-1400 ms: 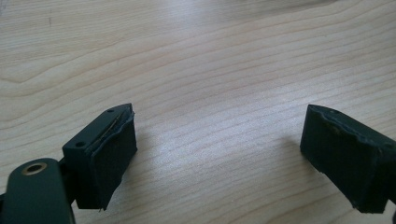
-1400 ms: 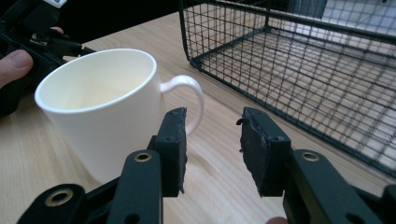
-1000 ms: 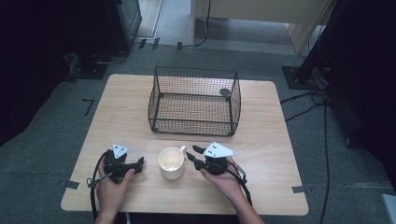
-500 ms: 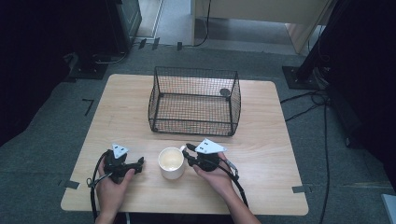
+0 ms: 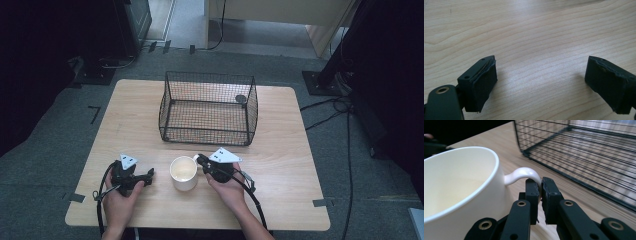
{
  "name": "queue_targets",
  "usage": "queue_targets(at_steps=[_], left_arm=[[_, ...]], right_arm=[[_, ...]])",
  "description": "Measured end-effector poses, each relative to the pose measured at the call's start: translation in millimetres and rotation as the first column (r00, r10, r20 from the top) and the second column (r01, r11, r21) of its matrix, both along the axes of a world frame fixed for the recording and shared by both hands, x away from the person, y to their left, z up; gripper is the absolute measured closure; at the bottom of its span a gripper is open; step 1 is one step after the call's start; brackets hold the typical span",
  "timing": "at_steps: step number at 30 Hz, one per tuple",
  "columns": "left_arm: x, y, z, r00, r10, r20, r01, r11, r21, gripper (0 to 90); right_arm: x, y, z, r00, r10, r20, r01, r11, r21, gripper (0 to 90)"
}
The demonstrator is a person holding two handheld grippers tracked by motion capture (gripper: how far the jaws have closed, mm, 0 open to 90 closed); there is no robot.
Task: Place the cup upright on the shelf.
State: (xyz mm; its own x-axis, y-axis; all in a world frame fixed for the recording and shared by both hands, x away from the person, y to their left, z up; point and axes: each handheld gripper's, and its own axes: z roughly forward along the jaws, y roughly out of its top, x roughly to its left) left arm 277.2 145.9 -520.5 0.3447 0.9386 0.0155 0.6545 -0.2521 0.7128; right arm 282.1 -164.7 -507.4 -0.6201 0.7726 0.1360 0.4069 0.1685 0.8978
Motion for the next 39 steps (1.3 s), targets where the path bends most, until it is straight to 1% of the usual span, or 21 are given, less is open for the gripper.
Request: queue_targets(at_steps=[2,4,7,9,10,11,12,14,15,16,19,21,22,24,26,28,29,30,31,35,39], left_arm=[[0.0,0.0,0.0,1.0,0.0,0.0,0.0,1.0,0.0,11.3],[0.0,0.0,0.0,1.0,0.0,0.0,0.0,1.0,0.0,11.3],[0.0,0.0,0.0,1.0,0.0,0.0,0.0,1.0,0.0,11.2],[0.0,0.0,0.0,1.0,0.0,0.0,0.0,1.0,0.0,11.3],[0.0,0.0,0.0,1.0,0.0,0.0,0.0,1.0,0.0,11.3],[0.0,0.0,0.0,1.0,0.0,0.0,0.0,1.0,0.0,11.3],[0.0,0.0,0.0,1.0,0.0,0.0,0.0,1.0,0.0,11.3],[0.0,0.0,0.0,1.0,0.0,0.0,0.0,1.0,0.0,11.3],[0.0,0.0,0.0,1.0,0.0,0.0,0.0,1.0,0.0,11.3],[0.0,0.0,0.0,1.0,0.0,0.0,0.0,1.0,0.0,11.2],[0.0,0.0,0.0,1.0,0.0,0.0,0.0,1.0,0.0,11.3],[0.0,0.0,0.0,1.0,0.0,0.0,0.0,1.0,0.0,11.3],[0.0,0.0,0.0,1.0,0.0,0.0,0.0,1.0,0.0,11.3],[0.0,0.0,0.0,1.0,0.0,0.0,0.0,1.0,0.0,11.3],[0.0,0.0,0.0,1.0,0.0,0.0,0.0,1.0,0.0,11.2],[0.0,0.0,0.0,1.0,0.0,0.0,0.0,1.0,0.0,11.3],[0.0,0.0,0.0,1.0,0.0,0.0,0.0,1.0,0.0,11.3],[0.0,0.0,0.0,1.0,0.0,0.0,0.0,1.0,0.0,11.3],[0.0,0.0,0.0,1.0,0.0,0.0,0.0,1.0,0.0,11.3],[0.0,0.0,0.0,1.0,0.0,0.0,0.0,1.0,0.0,11.3],[0.0,0.0,0.0,1.0,0.0,0.0,0.0,1.0,0.0,11.3]], right_arm=[[-4.6,-3.8,0.2,0.9989,-0.046,-0.009,0.047,0.999,0.007,83.9],[-10.0,-8.1,-0.2,0.9971,-0.076,-0.005,0.076,0.997,0.009,83.1],[-17.7,-15.2,1.0,0.9953,-0.097,-0.001,0.097,0.995,0.039,77.0],[-21.2,-18.1,2.4,0.9953,-0.097,0.001,0.097,0.994,0.044,76.5],[-27.1,-21.7,5.0,0.9976,-0.069,0.01,0.068,0.997,0.046,73.9],[-27.1,-21.7,5.0,0.9976,-0.069,0.01,0.068,0.997,0.046,73.9],[-30.6,-23.0,6.3,0.9991,-0.039,0.015,0.038,0.999,0.031,71.0],[-31.6,-23.5,6.9,0.9993,-0.031,0.021,0.03,0.999,0.021,69.7],[-31.8,-24.9,7.9,0.9991,-0.027,0.034,0.026,1.0,0.006,69.4],[-28.7,-26.7,8.7,0.9991,-0.023,0.036,0.023,1.0,0.003,68.1],[-22.0,-24.3,6.1,0.9992,0.025,0.031,-0.025,1.0,0.0,64.1],[-17.5,-19.8,2.5,0.9993,0.022,0.031,-0.021,0.999,-0.029,63.1],[-17.5,-19.8,2.5,0.9993,0.022,0.031,-0.021,0.999,-0.029,63.1],[-10.8,-17.7,0.0,0.9995,0.016,0.028,-0.015,1.0,-0.023,61.3],[-5.1,-17.8,-0.9,0.9992,0.024,0.031,-0.023,1.0,-0.021,60.0],[-2.7,-18.2,-1.8,0.9992,0.023,0.033,-0.023,1.0,-0.008,64.1],[-2.7,-18.2,-1.8,0.9992,0.023,0.033,-0.023,1.0,-0.008,64.1],[-2.3,-18.3,-2.1,0.9992,0.024,0.032,-0.024,1.0,-0.003,69.8],[-2.3,-18.0,-2.4,0.9994,0.012,0.031,-0.012,1.0,0.002,78.9],[-3.3,-16.3,-2.1,0.9994,-0.013,0.031,0.013,1.0,0.008,83.0],[-6.1,-14.3,-1.5,0.9989,-0.031,0.036,0.031,1.0,0.007,83.8]])
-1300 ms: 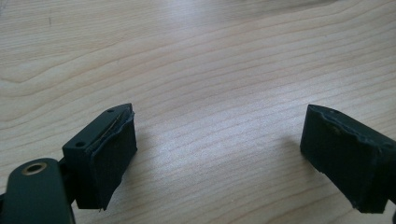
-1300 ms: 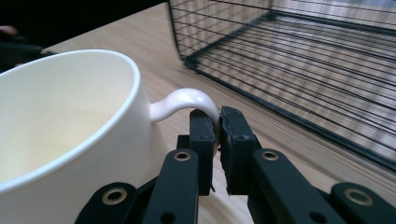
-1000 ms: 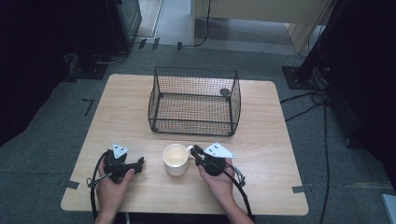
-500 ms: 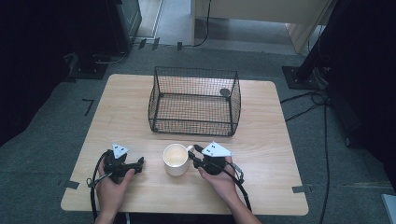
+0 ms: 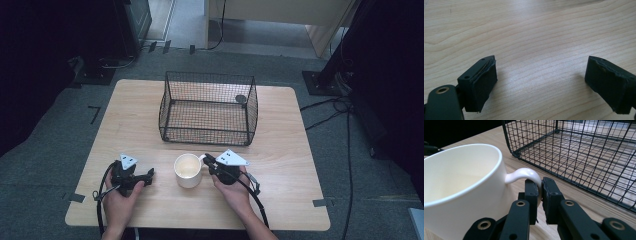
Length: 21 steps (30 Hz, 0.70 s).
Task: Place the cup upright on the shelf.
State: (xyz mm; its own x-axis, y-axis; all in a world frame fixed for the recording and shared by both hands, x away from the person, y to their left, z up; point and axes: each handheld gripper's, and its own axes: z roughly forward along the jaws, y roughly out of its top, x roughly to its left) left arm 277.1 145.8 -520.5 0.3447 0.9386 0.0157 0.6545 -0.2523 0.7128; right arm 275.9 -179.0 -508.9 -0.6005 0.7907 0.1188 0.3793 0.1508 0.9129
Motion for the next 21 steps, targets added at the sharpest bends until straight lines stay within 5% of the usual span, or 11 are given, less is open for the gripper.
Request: queue_targets(at_steps=[5,21], left_arm=[[0.0,0.0,0.0,1.0,0.0,0.0,0.0,1.0,0.0,11.3],[0.0,0.0,0.0,1.0,0.0,0.0,0.0,1.0,0.0,11.3]], right_arm=[[-3.8,0.9,9.0,0.9998,-0.019,-0.002,0.02,0.996,0.085,86.1],[-2.5,4.8,45.4,0.9941,-0.063,0.088,0.054,0.994,0.099,86.2]])
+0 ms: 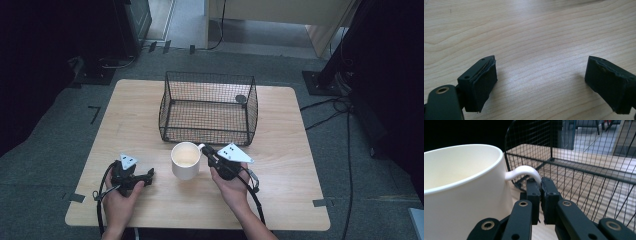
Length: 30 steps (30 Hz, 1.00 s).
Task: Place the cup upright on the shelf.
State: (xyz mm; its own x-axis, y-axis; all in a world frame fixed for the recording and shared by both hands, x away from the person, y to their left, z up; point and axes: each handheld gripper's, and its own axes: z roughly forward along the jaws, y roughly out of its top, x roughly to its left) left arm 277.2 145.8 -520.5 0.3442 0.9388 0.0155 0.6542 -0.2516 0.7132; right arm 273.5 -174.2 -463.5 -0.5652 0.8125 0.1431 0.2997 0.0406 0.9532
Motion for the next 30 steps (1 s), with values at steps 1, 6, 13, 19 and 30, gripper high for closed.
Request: queue_targets(at_steps=[1,6,13,19,30], left_arm=[[0.0,0.0,0.0,1.0,0.0,0.0,0.0,1.0,0.0,11.3],[0.0,0.1,0.0,1.0,-0.001,0.0,0.001,1.0,0.001,11.2],[0.0,0.0,0.0,1.0,0.0,0.0,0.0,1.0,-0.001,11.3],[0.0,-0.1,0.1,1.0,0.001,-0.001,-0.001,1.0,-0.001,11.3],[0.0,-0.2,0.0,1.0,-0.002,0.001,0.002,1.0,-0.002,11.3]], right_arm=[[1.5,0.0,4.1,0.9999,-0.003,0.011,0.003,1.0,-0.004,86.3],[7.3,-0.7,17.7,0.9994,-0.017,0.031,0.017,1.0,0.0,86.2],[22.9,-3.4,36.5,0.9971,-0.05,0.058,0.049,0.999,0.013,86.2],[39.0,-6.1,57.4,0.9925,-0.08,0.092,0.079,0.997,0.014,86.2],[69.7,-9.4,80.2,0.9795,-0.143,0.141,0.142,0.99,0.02,86.1]])
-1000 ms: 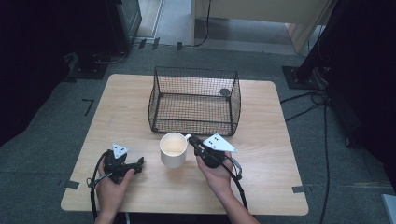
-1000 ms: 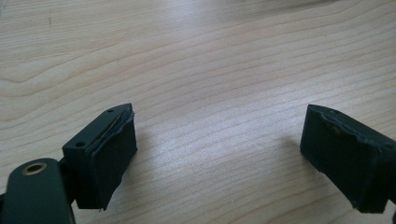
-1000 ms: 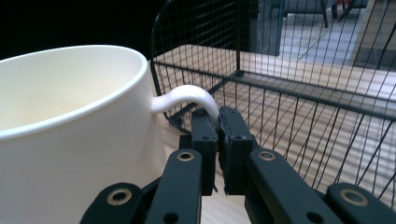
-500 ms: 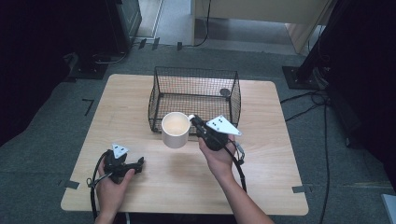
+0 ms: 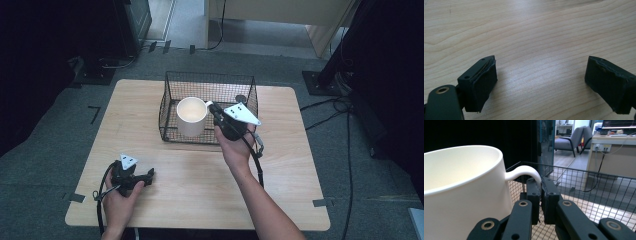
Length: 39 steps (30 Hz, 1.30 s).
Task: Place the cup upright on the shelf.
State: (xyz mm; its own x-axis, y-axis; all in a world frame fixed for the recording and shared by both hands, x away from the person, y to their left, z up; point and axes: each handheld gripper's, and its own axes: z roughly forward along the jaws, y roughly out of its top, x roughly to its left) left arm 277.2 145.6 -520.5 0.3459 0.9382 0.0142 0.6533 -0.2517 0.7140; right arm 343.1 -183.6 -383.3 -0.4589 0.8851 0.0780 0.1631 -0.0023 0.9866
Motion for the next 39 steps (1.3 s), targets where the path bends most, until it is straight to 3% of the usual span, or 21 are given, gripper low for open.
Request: queue_targets(at_steps=[11,15,23,36,39], left_arm=[[-0.1,0.0,0.0,1.0,-0.003,0.0,0.003,1.0,0.001,11.3],[-0.1,-0.1,0.0,1.0,-0.005,0.0,0.005,1.0,0.001,11.3],[-0.2,-0.2,0.0,1.0,-0.008,0.0,0.008,1.0,0.0,11.7],[-0.2,-0.2,0.0,0.9999,-0.01,0.001,0.01,0.9999,0.001,11.9],[-0.3,0.0,0.2,0.9999,-0.013,-0.001,0.013,0.9999,0.003,12.0]], right_arm=[[25.3,-1.4,1.8,0.9987,-0.048,-0.014,0.048,0.999,0.007,86.1],[36.3,-5.5,-0.9,0.9979,-0.06,-0.022,0.061,0.998,0.025,86.1],[61.7,-12.4,-10.5,0.9934,-0.107,-0.04,0.108,0.994,0.014,86.0],[99.2,-13.3,-9.3,0.9972,-0.065,-0.038,0.065,0.998,0.0,85.9],[111.3,-11.8,-16.4,0.9966,-0.066,-0.05,0.066,0.998,-0.009,85.7]])
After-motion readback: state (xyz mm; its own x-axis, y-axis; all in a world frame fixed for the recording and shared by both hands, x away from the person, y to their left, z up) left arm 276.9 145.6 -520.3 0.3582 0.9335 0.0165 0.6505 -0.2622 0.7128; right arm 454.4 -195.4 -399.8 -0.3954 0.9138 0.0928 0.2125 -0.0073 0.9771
